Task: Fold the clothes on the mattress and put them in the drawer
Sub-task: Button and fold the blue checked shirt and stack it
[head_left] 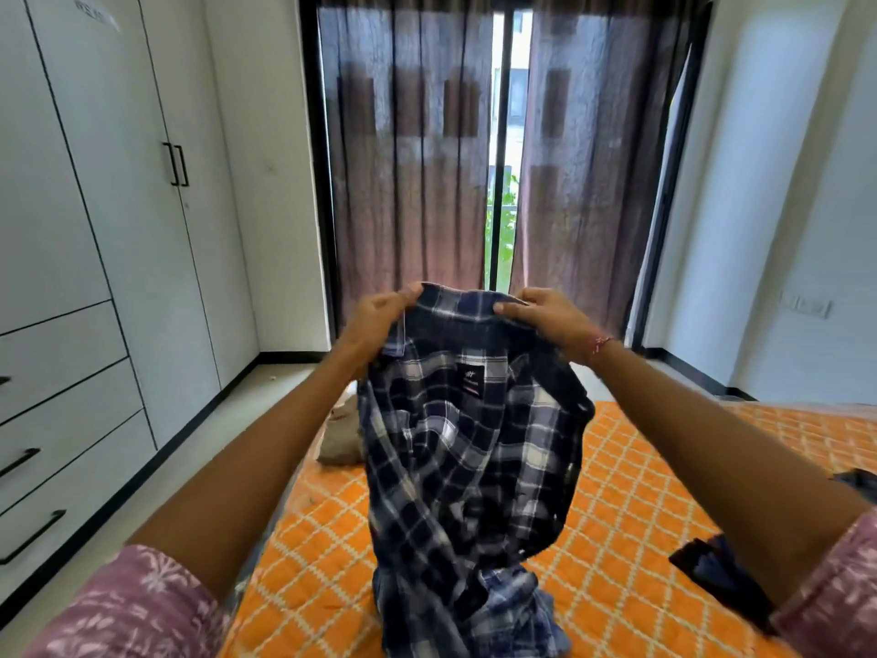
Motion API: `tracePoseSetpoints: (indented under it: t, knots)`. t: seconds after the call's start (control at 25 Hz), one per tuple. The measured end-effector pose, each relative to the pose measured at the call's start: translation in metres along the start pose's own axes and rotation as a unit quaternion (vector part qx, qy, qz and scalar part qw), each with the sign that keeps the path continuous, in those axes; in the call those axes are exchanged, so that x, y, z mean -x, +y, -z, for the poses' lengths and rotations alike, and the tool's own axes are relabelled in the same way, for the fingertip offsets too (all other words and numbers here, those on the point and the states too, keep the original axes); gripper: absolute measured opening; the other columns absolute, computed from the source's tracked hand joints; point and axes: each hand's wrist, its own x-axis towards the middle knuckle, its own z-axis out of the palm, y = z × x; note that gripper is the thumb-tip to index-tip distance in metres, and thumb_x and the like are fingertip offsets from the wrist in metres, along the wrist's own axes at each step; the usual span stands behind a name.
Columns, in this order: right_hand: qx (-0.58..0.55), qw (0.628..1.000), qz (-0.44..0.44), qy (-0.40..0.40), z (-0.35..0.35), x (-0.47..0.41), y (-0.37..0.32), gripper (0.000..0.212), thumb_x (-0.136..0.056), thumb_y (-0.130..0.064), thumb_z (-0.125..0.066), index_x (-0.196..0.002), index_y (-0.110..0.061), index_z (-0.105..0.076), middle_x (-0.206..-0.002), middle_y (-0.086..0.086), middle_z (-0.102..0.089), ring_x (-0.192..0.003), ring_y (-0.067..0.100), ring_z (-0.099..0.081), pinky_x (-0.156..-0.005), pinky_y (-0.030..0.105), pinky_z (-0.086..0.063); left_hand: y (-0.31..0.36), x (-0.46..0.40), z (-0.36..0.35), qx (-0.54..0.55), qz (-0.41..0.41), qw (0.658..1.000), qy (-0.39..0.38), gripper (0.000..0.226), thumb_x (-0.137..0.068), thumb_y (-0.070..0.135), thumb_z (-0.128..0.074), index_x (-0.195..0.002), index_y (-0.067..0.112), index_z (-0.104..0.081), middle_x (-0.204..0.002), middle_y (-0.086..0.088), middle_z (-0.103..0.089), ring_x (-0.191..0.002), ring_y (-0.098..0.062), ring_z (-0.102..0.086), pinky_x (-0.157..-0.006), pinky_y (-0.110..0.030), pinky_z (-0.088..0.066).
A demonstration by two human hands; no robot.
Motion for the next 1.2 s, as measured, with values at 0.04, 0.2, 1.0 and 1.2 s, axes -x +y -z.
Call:
tracePoseSetpoints:
  t: [0.04, 0.2, 1.0, 1.2]
  knots:
    - [0.022, 0.994, -0.042, -0.096, 0.013, 0.002, -0.005, 0.015, -0.086, -0.016, -0.067, -0.088, -0.002, -0.063, -0.073, 0.008, -0.065, -0.066, 0.02, -0.063, -0.06, 0.027, -0.053, 0.001, -0.001, 0.01, -0.198, -0.069, 0.976, -0.053, 0.035, -0.087, 0.038, -0.065, -0.088, 0.004, -0.07, -0.073, -0.003, -0.066, -0.067, -0.017, -0.062, -0.065, -0.029, -0.05]
    - [0.431, 0.89, -0.091, -0.114, 0.032, -0.009, -0.002, 0.027, -0.078, -0.02, -0.077, -0.093, 0.0, -0.067, -0.085, 0.01, -0.065, -0.077, 0.027, -0.061, -0.074, 0.032, -0.049, 0.014, 0.003, 0.008, -0.554, -0.163, 0.816, 0.008, 0.033, -0.096, 0.039, -0.051, -0.095, 0.013, -0.07, -0.088, -0.011, -0.067, -0.084, -0.031, -0.063, -0.067, -0.032, -0.042]
    - [0.322, 0.929, -0.174, -0.048, 0.059, 0.009, -0.072, 0.03, -0.094, 0.001, -0.044, -0.065, -0.005, -0.049, -0.038, 0.002, -0.041, -0.023, 0.005, -0.031, -0.029, 0.012, -0.025, 0.047, 0.007, -0.01, -0.689, 0.064, 0.719, -0.061, 0.031, -0.097, 0.024, -0.043, -0.123, 0.012, -0.055, -0.124, -0.012, -0.057, -0.112, -0.03, -0.056, -0.09, -0.037, -0.044]
    - [0.401, 0.894, -0.171, -0.102, 0.031, 0.009, -0.048, 0.03, -0.09, -0.002, -0.044, -0.061, -0.008, -0.045, -0.055, 0.005, -0.041, -0.043, 0.011, -0.034, -0.04, 0.019, -0.029, 0.042, 0.005, -0.028, -0.478, 0.181, 0.844, -0.163, 0.028, -0.096, 0.011, -0.04, -0.072, 0.004, -0.052, -0.055, -0.007, -0.057, -0.035, -0.008, -0.051, -0.039, -0.014, -0.037]
